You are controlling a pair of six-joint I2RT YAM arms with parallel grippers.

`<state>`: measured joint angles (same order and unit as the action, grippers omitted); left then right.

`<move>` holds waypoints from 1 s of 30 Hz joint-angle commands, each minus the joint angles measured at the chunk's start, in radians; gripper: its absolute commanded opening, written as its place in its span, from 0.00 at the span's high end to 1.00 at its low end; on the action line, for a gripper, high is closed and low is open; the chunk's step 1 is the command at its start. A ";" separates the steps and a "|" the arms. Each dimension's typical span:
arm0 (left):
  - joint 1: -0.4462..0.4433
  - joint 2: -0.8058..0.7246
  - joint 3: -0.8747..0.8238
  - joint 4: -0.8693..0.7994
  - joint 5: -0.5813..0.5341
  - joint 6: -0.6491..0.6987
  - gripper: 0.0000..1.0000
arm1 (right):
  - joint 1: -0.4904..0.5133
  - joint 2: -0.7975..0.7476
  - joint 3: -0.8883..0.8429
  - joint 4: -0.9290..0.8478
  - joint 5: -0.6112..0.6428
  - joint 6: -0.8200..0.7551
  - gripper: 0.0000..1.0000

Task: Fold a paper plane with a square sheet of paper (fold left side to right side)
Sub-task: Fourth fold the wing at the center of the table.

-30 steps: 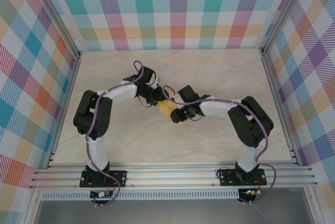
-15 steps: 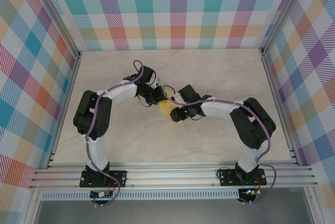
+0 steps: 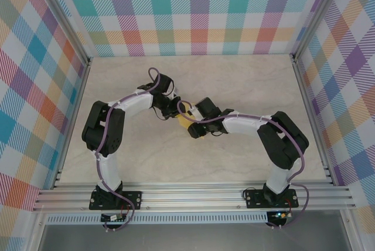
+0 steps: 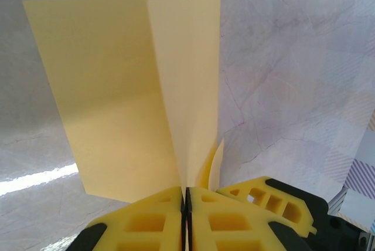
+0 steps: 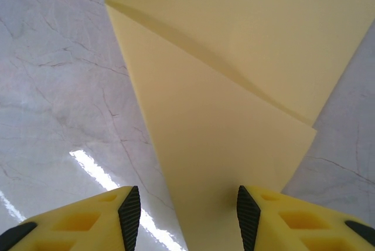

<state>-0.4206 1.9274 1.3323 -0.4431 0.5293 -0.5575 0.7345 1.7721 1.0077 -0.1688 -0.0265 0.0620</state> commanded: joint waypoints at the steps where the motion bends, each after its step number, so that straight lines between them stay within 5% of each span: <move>1: 0.016 0.001 0.024 -0.023 -0.004 0.003 0.90 | 0.006 0.019 -0.004 0.014 0.041 -0.019 0.52; 21: 0.020 -0.001 0.019 -0.020 -0.007 0.005 0.89 | 0.008 0.023 -0.011 0.007 0.046 -0.022 0.78; 30: 0.022 -0.003 0.018 -0.019 -0.004 0.004 0.88 | 0.014 -0.008 -0.014 -0.001 0.067 -0.035 0.65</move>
<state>-0.4088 1.9274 1.3323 -0.4431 0.5289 -0.5575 0.7364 1.7889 1.0077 -0.1658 0.0280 0.0444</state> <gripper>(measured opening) 0.122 0.341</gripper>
